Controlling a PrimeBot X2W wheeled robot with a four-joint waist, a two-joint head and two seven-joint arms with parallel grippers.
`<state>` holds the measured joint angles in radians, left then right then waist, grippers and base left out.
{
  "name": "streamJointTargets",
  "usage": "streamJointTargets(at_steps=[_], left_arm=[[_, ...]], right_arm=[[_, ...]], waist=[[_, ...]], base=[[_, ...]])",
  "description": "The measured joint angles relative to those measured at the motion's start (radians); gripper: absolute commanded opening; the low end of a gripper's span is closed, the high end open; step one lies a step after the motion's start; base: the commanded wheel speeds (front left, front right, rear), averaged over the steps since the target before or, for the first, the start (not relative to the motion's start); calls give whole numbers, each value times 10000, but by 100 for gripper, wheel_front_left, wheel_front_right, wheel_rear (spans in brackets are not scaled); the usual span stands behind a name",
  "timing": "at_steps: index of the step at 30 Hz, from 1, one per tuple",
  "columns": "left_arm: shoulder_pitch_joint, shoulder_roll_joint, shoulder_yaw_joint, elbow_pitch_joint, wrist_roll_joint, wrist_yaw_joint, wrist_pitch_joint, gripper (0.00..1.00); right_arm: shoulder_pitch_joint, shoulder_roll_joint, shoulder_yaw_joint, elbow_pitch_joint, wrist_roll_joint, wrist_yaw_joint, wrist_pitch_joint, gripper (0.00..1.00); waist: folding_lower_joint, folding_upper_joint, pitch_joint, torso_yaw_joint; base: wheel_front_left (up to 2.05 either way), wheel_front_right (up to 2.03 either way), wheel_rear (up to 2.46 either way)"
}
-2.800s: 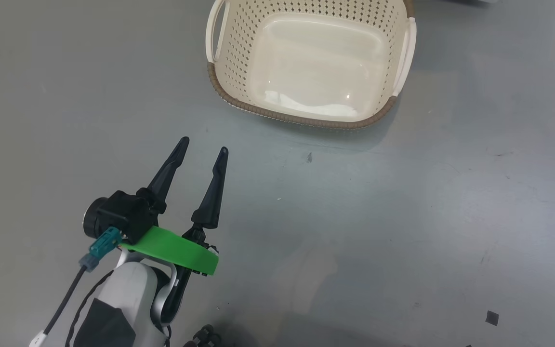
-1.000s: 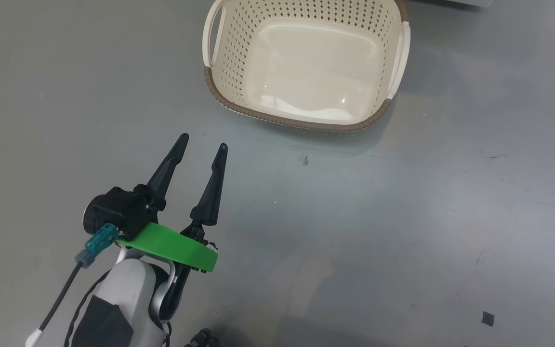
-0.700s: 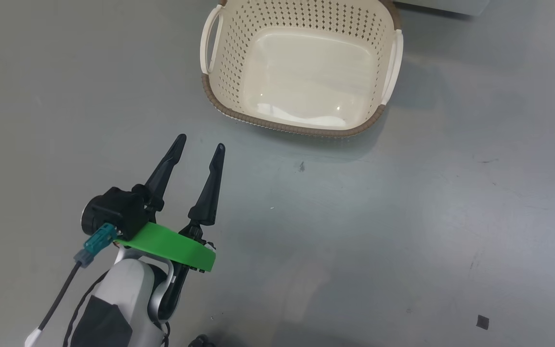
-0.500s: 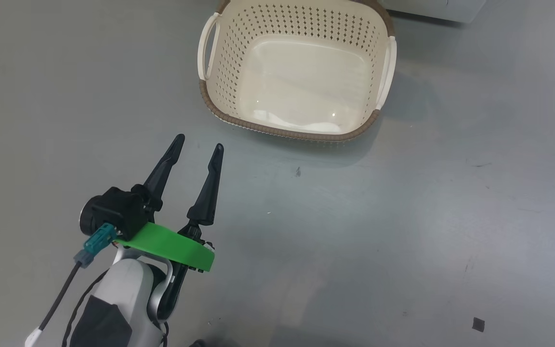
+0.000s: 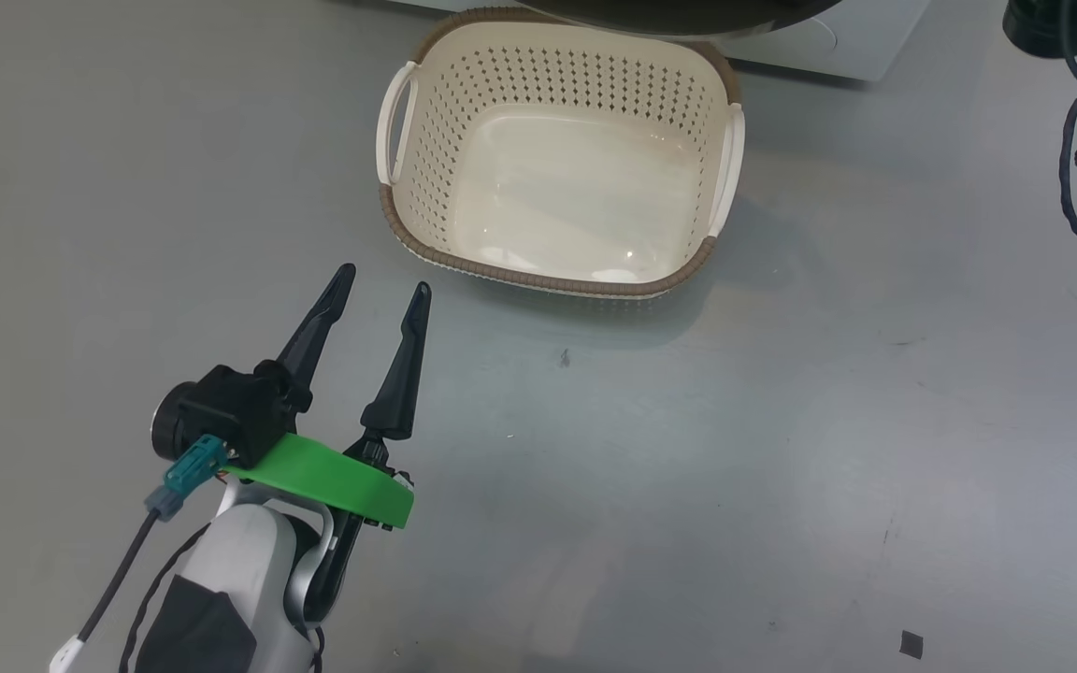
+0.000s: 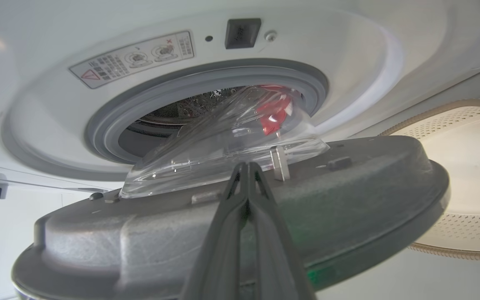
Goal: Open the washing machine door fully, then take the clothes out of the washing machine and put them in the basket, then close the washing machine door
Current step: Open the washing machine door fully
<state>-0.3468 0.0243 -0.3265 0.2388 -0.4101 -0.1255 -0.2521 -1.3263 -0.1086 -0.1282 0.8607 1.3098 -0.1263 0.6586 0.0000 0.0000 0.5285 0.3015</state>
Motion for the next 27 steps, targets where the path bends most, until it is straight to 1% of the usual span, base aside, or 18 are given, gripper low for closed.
streamJointTargets(at_steps=[18, 24, 27], left_arm=[[81, 2, -2, -42, 98, 0, 0, 100], [115, 4, 119, -38, 100, 0, 0, 100], [261, 2, 228, -25, 163, 0, 0, 100]], right_arm=[[228, 65, 54, -29, -2, 4, 123, 0], [708, -387, 458, -316, -713, 550, -359, 0], [798, -717, 905, -558, -1323, 930, -581, 0]], waist=[[0, 0, -217, -138], [0, 0, -444, -150], [0, 0, -564, -198]], base=[[0, 0, 0], [0, 0, 0], [0, 0, 0]])
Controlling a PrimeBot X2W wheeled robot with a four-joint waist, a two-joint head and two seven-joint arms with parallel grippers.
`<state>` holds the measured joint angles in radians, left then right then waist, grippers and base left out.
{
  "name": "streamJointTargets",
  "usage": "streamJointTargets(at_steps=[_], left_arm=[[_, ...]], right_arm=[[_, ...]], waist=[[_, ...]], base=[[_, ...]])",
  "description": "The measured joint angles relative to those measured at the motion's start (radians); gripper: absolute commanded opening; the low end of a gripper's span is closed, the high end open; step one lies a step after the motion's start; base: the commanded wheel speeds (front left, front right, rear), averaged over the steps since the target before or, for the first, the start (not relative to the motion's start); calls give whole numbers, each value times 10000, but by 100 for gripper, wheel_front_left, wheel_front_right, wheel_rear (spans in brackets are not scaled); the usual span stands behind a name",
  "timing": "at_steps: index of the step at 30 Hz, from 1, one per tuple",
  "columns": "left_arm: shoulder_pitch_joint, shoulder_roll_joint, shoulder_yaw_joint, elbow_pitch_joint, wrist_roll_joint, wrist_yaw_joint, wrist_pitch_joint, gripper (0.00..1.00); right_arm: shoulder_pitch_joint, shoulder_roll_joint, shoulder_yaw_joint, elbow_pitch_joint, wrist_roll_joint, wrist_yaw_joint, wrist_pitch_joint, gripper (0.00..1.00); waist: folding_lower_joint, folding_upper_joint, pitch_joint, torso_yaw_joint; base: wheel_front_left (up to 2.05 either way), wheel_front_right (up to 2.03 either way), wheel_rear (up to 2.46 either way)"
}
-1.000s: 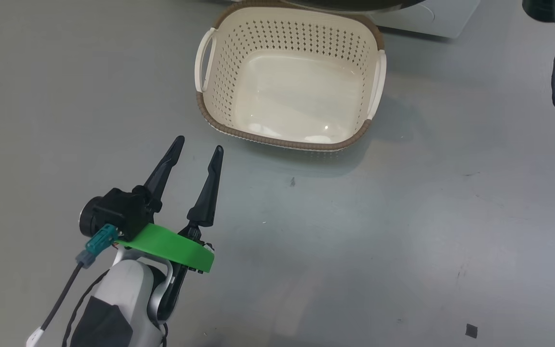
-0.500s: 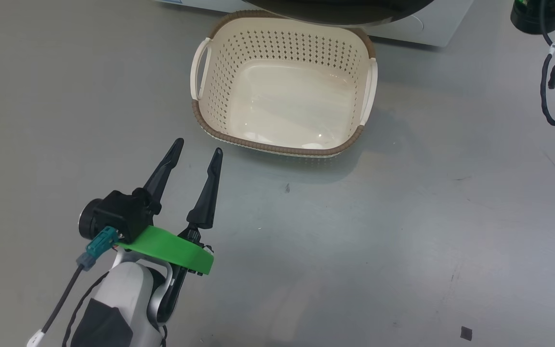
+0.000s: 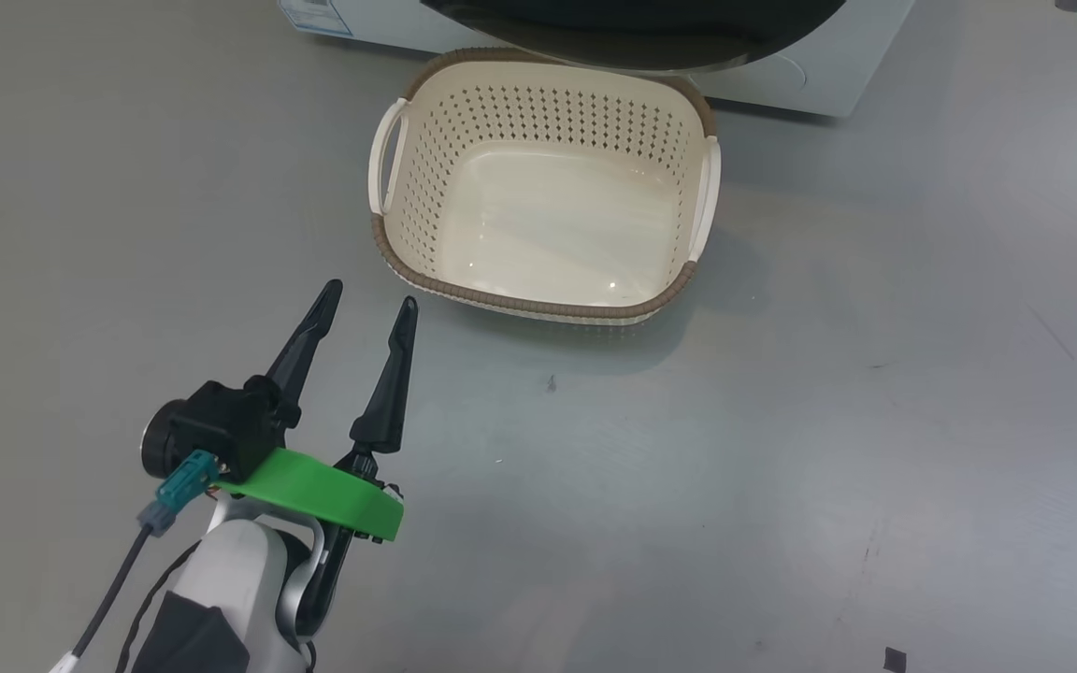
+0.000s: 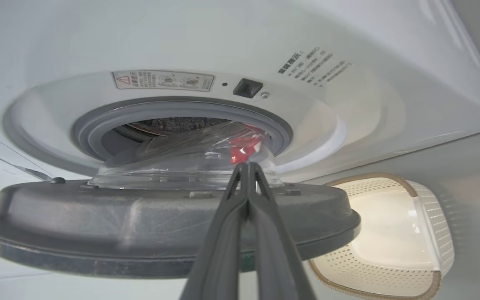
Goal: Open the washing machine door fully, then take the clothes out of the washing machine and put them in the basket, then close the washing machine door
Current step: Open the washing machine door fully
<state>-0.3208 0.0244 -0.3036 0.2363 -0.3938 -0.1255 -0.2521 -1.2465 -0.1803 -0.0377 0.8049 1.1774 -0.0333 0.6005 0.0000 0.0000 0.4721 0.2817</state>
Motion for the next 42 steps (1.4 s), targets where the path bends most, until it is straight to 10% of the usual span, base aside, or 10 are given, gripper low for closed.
streamJointTargets(at_steps=[11, 29, 40, 42], left_arm=[[279, 6, 577, -23, 228, 0, 0, 100], [959, 15, 1574, -466, 500, 0, 0, 100], [1160, 29, 1695, -686, 523, 0, 0, 100], [1161, 29, 1699, -738, 525, 0, 0, 100]], right_arm=[[1249, -213, 1576, -742, -1998, 1555, -1406, 0], [4235, -677, 4309, -2723, -5478, 1639, -5237, 0], [6288, -635, 4159, -3269, -6004, 1452, -7555, 0], [6526, -640, 4084, -3377, -6186, 1258, -7973, 62]], waist=[[0, 0, -537, -405], [-1, 0, -1738, -1565], [-1, 0, -2106, -2155], [0, 0, -2122, -2197]], base=[[0, 0, 0], [0, 0, 0], [0, 0, 0], [0, 0, 0]])
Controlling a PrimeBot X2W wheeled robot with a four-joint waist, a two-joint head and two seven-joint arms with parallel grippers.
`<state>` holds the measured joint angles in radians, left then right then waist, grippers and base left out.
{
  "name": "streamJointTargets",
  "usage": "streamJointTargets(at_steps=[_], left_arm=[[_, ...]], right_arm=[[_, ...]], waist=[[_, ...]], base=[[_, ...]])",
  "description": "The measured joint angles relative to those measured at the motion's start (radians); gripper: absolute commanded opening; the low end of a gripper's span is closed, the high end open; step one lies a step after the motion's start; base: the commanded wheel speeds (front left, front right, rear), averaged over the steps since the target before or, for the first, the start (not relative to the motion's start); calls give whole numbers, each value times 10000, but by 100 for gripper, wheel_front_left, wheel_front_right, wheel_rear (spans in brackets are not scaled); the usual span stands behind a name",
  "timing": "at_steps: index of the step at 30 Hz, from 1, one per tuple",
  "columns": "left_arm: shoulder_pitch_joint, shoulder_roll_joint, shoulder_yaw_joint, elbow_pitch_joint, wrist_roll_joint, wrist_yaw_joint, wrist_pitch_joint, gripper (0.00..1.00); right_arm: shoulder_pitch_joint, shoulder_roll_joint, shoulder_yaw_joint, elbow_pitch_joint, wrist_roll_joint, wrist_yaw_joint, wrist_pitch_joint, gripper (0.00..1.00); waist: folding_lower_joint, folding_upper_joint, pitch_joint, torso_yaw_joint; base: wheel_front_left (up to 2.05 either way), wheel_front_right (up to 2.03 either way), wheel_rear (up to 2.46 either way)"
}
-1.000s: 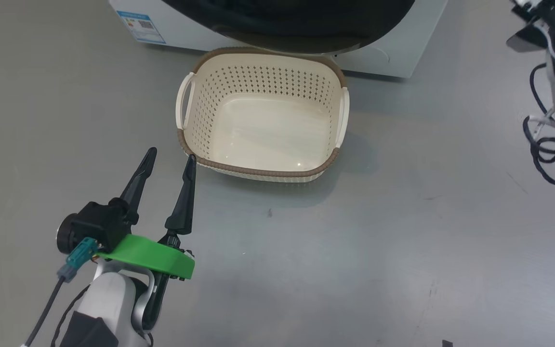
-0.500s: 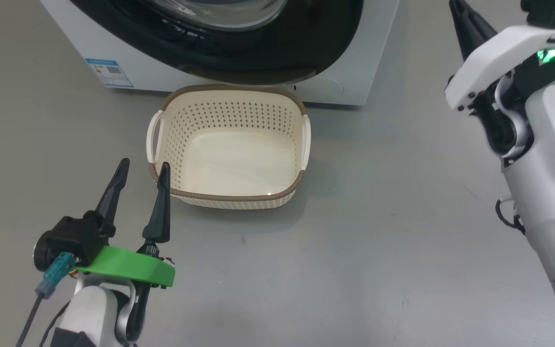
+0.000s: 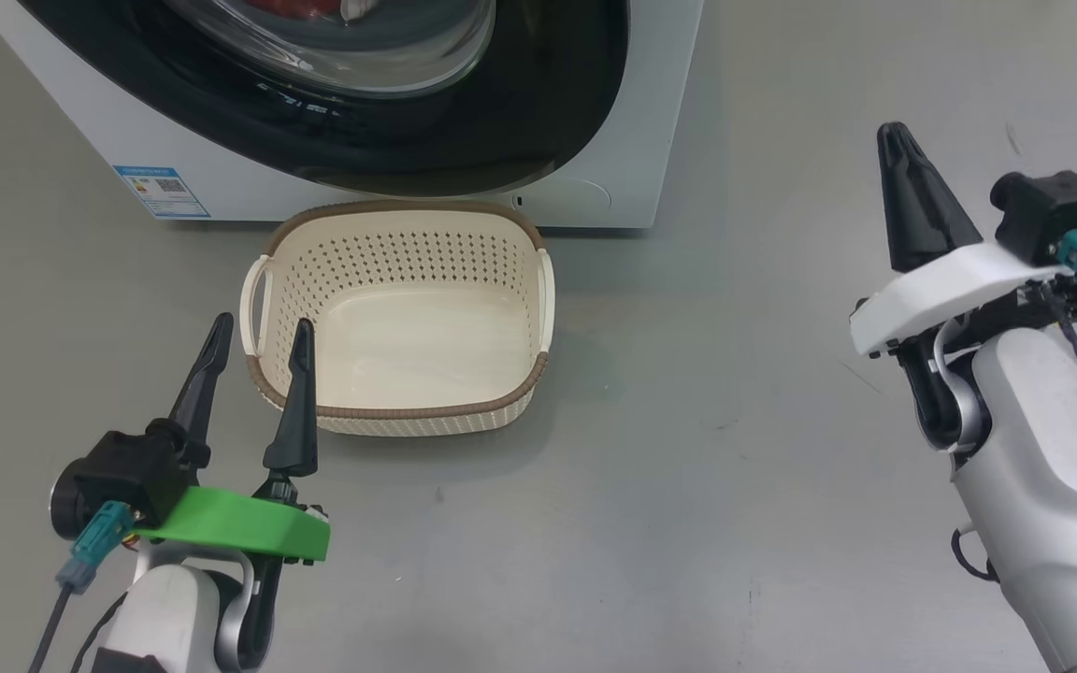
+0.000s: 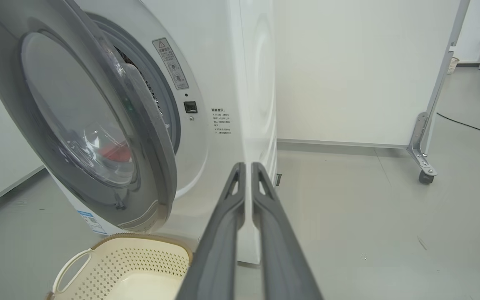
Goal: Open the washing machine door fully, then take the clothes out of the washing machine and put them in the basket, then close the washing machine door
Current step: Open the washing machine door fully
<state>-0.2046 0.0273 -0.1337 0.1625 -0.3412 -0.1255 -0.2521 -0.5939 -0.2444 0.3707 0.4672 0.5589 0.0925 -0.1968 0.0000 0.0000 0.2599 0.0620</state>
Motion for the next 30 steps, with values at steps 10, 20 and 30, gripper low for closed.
streamJointTargets(at_steps=[10, 20, 30], left_arm=[[76, 8, 242, -127, 163, 0, 0, 100], [80, 8, 255, -132, 163, 0, 0, 100], [80, 8, 359, -132, 163, 0, 0, 100]], right_arm=[[1158, 395, 23, -282, -228, -439, -640, 100], [1532, 428, -148, -732, -345, -677, -639, 100], [1909, 495, -305, -1080, -523, -704, -639, 100]], waist=[[0, 0, 66, -178], [0, 0, 179, -199], [0, 0, 231, -172]], base=[[0, 0, 0], [0, 0, 0], [0, 0, 0]])
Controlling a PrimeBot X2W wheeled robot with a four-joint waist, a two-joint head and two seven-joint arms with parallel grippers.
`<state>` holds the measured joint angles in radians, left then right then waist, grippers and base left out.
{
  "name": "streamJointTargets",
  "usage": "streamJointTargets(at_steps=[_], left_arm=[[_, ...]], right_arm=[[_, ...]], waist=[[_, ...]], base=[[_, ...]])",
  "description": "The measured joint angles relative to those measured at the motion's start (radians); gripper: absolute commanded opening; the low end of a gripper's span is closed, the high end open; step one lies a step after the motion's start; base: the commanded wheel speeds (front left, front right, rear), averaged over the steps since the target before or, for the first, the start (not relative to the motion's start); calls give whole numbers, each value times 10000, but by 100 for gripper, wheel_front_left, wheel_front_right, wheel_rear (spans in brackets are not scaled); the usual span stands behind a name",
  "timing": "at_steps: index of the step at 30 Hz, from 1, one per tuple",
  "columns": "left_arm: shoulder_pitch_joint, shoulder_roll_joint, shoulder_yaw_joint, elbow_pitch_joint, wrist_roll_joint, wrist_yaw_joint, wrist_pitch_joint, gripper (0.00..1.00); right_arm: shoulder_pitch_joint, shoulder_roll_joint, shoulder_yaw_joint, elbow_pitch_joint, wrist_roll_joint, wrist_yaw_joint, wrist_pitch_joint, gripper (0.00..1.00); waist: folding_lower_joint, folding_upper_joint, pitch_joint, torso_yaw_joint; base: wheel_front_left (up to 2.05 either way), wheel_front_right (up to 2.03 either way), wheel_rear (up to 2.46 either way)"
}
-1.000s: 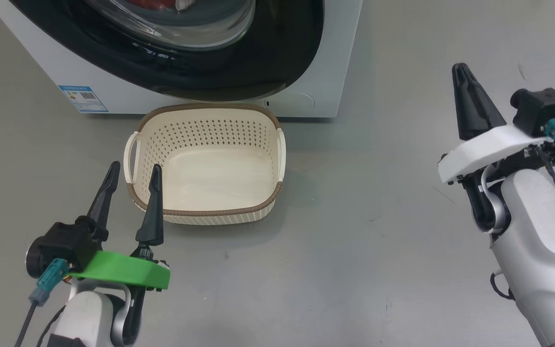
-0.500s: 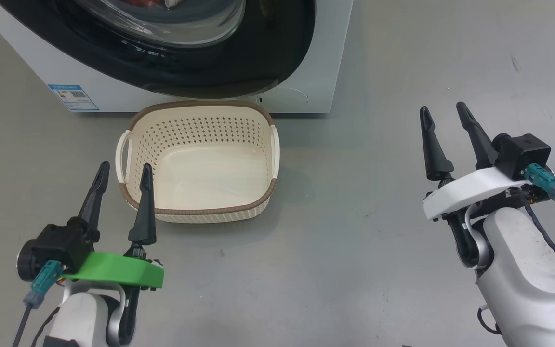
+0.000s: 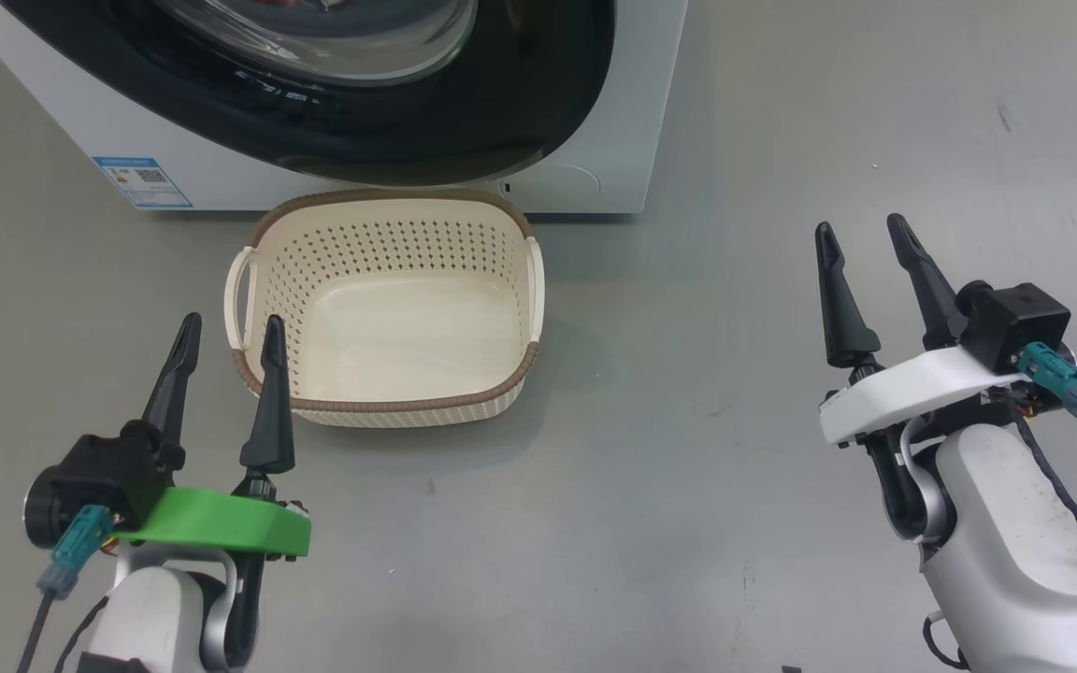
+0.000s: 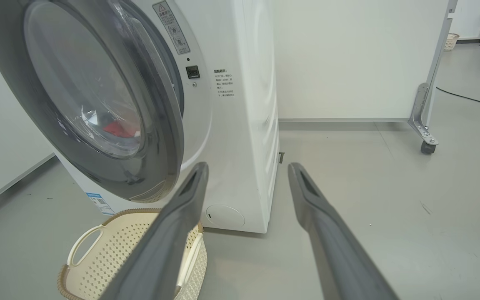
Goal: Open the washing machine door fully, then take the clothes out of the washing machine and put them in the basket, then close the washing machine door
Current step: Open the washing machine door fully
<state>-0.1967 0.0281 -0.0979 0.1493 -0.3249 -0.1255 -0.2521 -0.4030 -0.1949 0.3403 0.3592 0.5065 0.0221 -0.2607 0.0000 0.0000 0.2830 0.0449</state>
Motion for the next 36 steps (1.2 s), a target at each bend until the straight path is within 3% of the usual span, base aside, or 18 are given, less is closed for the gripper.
streamJointTargets(at_steps=[36], left_arm=[[-1, 0, -359, 13, 13, -2, 0, 100]], right_arm=[[433, 98, -767, -1279, -297, -4, -2, 100]], waist=[[0, 0, 308, 132]], base=[[0, 0, 0]])
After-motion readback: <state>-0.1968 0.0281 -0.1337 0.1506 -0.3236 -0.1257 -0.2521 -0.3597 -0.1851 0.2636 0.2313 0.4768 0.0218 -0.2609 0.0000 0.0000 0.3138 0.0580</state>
